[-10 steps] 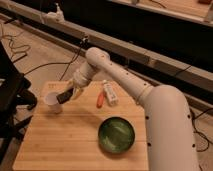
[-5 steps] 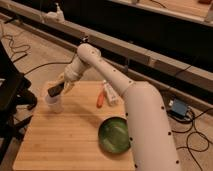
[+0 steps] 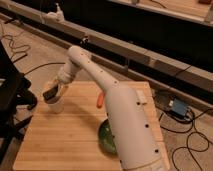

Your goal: Place the eraser in the ceramic cup

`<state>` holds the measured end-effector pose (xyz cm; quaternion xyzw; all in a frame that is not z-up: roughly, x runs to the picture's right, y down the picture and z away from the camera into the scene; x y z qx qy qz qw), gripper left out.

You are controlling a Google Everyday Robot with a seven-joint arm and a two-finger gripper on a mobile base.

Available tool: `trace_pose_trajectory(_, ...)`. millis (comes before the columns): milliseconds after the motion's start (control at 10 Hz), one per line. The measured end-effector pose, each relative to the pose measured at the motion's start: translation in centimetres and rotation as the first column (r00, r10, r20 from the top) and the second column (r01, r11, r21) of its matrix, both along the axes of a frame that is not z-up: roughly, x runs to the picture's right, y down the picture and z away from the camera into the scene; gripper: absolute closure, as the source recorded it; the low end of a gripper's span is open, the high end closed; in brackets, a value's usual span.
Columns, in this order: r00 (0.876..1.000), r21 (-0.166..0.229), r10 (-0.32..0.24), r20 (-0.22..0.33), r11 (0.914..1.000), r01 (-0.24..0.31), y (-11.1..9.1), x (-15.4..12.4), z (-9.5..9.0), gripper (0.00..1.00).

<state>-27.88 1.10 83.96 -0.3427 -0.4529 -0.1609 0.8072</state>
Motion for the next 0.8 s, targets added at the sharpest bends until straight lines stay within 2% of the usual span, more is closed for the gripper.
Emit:
trace_pose_trajectory(100,1.0,-0.003,-0.009,0.0,1.0,0.009,0.0,-0.4,0.1,0.71)
trace_pose_trajectory(400,1.0,0.004,-0.027,0.009,0.9996,0.027,-0.6,-1.3,-0.2,0.37)
trace_pose_trajectory(500,0.999,0.007,-0.03,0.016,0.9995,0.03,-0.7,-1.5,-0.4,0.29)
trace_pose_trajectory(600,0.999,0.008,-0.035,0.024,0.9993,0.035,-0.6,-1.6,-0.5,0.23)
trace_pose_trajectory(800,0.999,0.006,-0.04,0.037,0.9992,0.04,-0.4,-1.8,-0.8,0.22)
